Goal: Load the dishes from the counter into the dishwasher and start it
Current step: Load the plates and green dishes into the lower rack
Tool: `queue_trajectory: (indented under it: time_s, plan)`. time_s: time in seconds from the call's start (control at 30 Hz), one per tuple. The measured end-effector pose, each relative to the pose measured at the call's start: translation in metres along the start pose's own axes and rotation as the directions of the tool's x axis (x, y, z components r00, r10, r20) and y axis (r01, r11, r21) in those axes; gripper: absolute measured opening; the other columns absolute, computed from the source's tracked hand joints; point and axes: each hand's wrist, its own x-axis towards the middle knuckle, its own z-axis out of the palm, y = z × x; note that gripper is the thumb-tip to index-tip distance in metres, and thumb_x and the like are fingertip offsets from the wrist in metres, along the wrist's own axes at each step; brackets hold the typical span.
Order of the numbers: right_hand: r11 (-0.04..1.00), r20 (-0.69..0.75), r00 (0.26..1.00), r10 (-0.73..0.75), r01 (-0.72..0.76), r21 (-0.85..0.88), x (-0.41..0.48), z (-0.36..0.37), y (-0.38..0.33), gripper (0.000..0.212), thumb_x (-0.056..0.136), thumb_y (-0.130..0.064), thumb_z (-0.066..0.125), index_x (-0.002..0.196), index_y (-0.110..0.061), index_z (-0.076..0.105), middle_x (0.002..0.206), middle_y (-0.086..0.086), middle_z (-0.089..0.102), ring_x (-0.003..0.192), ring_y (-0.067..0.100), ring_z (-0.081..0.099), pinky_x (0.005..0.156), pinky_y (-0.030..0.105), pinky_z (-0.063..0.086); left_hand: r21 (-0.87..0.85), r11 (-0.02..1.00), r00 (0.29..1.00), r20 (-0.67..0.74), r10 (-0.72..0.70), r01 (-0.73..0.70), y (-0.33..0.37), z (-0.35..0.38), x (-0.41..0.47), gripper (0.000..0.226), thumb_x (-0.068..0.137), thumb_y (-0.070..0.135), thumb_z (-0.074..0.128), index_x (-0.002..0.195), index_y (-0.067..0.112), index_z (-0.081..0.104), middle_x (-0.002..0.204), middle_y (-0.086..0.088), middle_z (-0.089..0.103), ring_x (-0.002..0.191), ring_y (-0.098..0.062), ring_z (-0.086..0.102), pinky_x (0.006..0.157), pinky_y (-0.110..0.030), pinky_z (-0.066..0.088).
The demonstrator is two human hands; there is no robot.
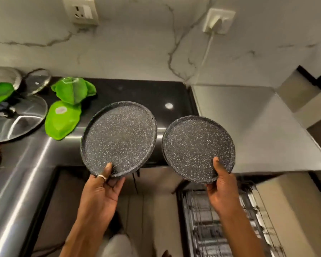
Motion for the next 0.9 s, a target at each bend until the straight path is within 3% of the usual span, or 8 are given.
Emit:
queue_trajectory:
  time_s: [0.07, 0.23, 0.47, 0.53, 0.7, 0.83, 0.9]
  plan:
    - [0.999, -0.061, 0.998, -0.01, 0.008, -0.042, -0.01, -0.038, 0.0, 0.03, 0.091, -0.021, 0.072, 0.119, -0.012, 0.065, 0.112, 0.01, 0.076, 0.105, 0.031, 0.072, 0.09, 0.049, 0.058, 0.065, 0.997, 0.998, 0.046, -0.049, 0.046, -0.025, 0.003, -0.025, 0.031, 0.101, 0.008, 0.049, 0.123, 0.026, 0.062, 0.108, 0.004, 0.077, 0.088, -0.008, 0.075, 0.071, -0.025, 0.061]
    - [0.992, -0.207, 0.977, -0.058, 0.034, -0.118, -0.042, -0.106, 0.007, 0.046, 0.087, -0.027, 0.076, 0.127, -0.01, 0.06, 0.115, 0.01, 0.075, 0.102, 0.028, 0.074, 0.083, 0.044, 0.061, 0.209, 0.972, 0.986, 0.105, -0.131, 0.107, -0.066, 0.006, -0.06, 0.029, 0.099, 0.008, 0.054, 0.123, 0.024, 0.06, 0.115, 0.001, 0.075, 0.088, -0.012, 0.075, 0.073, -0.029, 0.062]
    - [0.95, -0.382, 0.906, -0.182, 0.062, -0.307, -0.077, -0.162, 0.024, 0.03, 0.092, -0.026, 0.071, 0.118, -0.011, 0.066, 0.109, 0.007, 0.076, 0.105, 0.029, 0.071, 0.097, 0.054, 0.054, 0.435, 0.896, 0.984, 0.101, -0.147, 0.089, -0.112, -0.017, -0.081, 0.025, 0.1, 0.007, 0.055, 0.114, 0.026, 0.062, 0.113, 0.003, 0.075, 0.093, -0.02, 0.075, 0.077, -0.035, 0.059]
    - [0.942, -0.397, 0.898, -0.19, 0.052, -0.332, -0.083, -0.176, 0.031, 0.025, 0.094, -0.027, 0.069, 0.116, -0.016, 0.067, 0.113, 0.005, 0.075, 0.109, 0.028, 0.069, 0.101, 0.055, 0.052, 0.48, 0.871, 0.982, 0.09, -0.166, 0.103, -0.123, -0.024, -0.09, 0.028, 0.1, 0.007, 0.055, 0.122, 0.024, 0.061, 0.117, 0.002, 0.074, 0.101, -0.024, 0.073, 0.082, -0.04, 0.056]
    - [0.915, -0.372, 0.907, -0.197, 0.033, -0.402, -0.099, -0.199, 0.038, 0.05, 0.089, -0.046, 0.071, 0.126, -0.015, 0.059, 0.125, 0.006, 0.068, 0.122, 0.03, 0.061, 0.109, 0.059, 0.044, 0.52, 0.849, 0.981, 0.096, -0.169, 0.095, -0.137, -0.026, -0.124, 0.032, 0.1, 0.006, 0.056, 0.127, 0.023, 0.06, 0.117, 0.003, 0.074, 0.103, -0.023, 0.073, 0.079, -0.036, 0.058]
    - [0.857, -0.36, 0.898, -0.253, 0.036, -0.514, -0.103, -0.214, 0.024, 0.039, 0.091, -0.046, 0.069, 0.115, -0.016, 0.064, 0.113, 0.008, 0.072, 0.111, 0.032, 0.065, 0.103, 0.057, 0.048, 0.559, 0.829, 0.982, 0.14, -0.128, 0.028, -0.149, -0.026, -0.142, 0.033, 0.101, 0.005, 0.054, 0.115, 0.034, 0.062, 0.113, 0.008, 0.075, 0.103, -0.019, 0.073, 0.078, -0.033, 0.058]
    - [0.82, -0.343, 0.889, -0.304, 0.061, -0.569, -0.105, -0.224, 0.01, 0.027, 0.094, -0.042, 0.067, 0.103, -0.016, 0.067, 0.105, 0.016, 0.072, 0.101, 0.041, 0.065, 0.097, 0.06, 0.051, 0.584, 0.811, 0.982, 0.168, -0.089, -0.026, -0.158, -0.022, -0.148, 0.037, 0.101, 0.004, 0.053, 0.114, 0.038, 0.062, 0.112, 0.012, 0.074, 0.104, -0.014, 0.072, 0.076, -0.028, 0.059]
